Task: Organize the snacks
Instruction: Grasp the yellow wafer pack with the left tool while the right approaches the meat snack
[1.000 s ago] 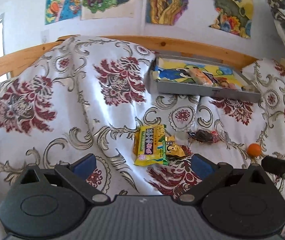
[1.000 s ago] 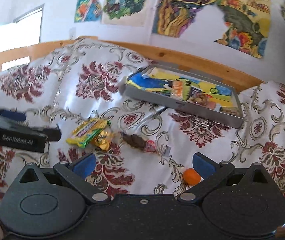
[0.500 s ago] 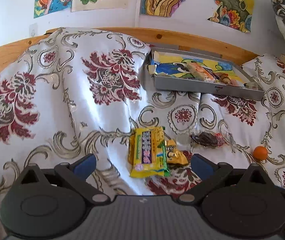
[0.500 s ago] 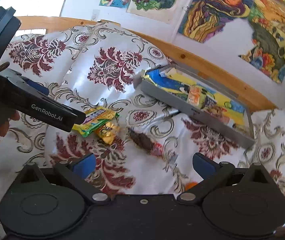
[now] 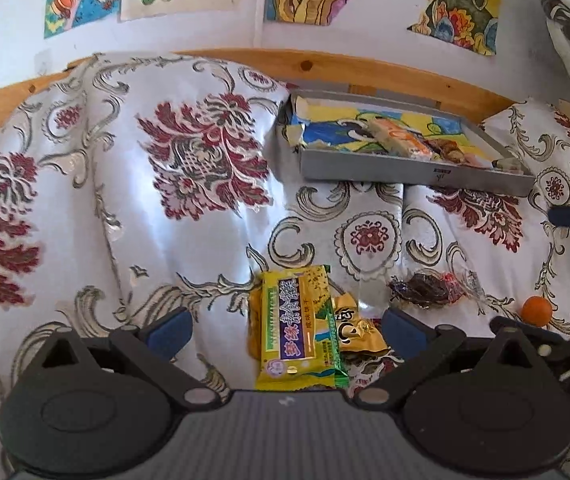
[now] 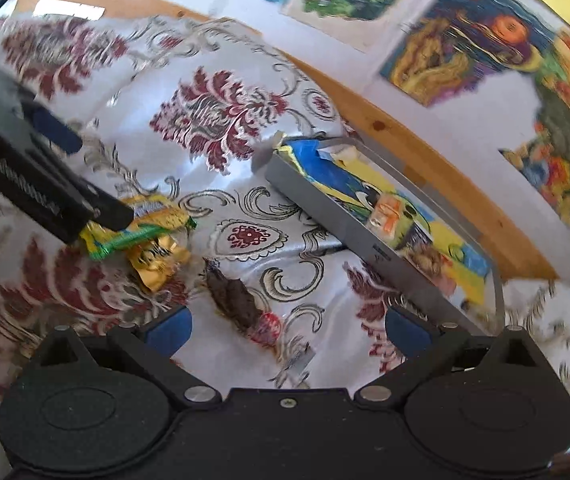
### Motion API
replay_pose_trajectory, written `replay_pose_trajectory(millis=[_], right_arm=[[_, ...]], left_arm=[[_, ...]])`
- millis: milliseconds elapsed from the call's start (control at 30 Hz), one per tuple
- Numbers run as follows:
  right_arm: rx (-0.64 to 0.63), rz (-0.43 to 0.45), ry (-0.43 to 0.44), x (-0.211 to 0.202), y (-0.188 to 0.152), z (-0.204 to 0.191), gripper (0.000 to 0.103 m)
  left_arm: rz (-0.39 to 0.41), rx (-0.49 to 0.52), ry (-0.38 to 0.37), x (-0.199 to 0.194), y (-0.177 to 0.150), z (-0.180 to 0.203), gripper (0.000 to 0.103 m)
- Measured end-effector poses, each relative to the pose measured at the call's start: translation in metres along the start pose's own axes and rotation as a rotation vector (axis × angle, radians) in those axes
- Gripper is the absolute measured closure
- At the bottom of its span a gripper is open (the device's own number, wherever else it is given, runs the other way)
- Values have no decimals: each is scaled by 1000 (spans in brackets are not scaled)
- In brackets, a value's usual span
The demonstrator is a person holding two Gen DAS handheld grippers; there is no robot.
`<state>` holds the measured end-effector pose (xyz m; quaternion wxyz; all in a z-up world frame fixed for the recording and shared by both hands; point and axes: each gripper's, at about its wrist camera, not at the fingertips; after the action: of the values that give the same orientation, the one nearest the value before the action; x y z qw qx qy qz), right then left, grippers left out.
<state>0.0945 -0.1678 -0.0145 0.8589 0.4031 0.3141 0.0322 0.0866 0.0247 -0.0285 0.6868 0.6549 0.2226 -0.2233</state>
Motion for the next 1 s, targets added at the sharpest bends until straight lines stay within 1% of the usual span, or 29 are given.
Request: replay_pose_trajectory(millis=[167, 433, 500, 567, 600, 633, 667, 733, 900, 933, 1000], right_arm=[[-45, -18, 37, 27, -7, 0, 1], [-49, -63, 35, 55, -12, -2, 1], [-63, -73, 29, 62, -14, -4, 2], [-75, -82, 38, 67, -15, -6, 7], [-81, -90, 44, 71, -16, -6, 7], [-83, -96, 49, 75, -17, -6, 9], [-81, -101, 56, 78, -18, -6, 10], [-65, -98, 63, 81, -18, -4, 10], [-43, -77, 84, 83, -15, -1, 16], [-45, -75, 87, 83, -15, -1, 18], [-52, -70, 97, 84, -15, -2, 20]], left_arm=[[-18, 11, 2, 12, -2, 3, 1], [-33, 75, -9, 21, -6, 15, 1], [-50, 81, -15, 24, -7, 16, 1], [-67, 76, -26, 27, -7, 15, 1], [-76, 70, -34, 29, -7, 14, 1], [-83, 64, -47, 30, -7, 13, 2], [-92, 54, -67, 31, -7, 11, 6], [-110, 32, -95, 35, -5, 7, 11], [-125, 6, -106, 38, -4, 1, 17], [-131, -2, -112, 39, -3, 0, 21], [-146, -29, -119, 42, -2, -4, 21]])
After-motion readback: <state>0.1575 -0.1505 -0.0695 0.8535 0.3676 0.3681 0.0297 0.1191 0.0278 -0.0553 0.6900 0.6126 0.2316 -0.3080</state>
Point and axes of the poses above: each gripper's, at about its wrist camera, not at the fingertips, and x roughly the way its jaws point, z to its right, y to its top
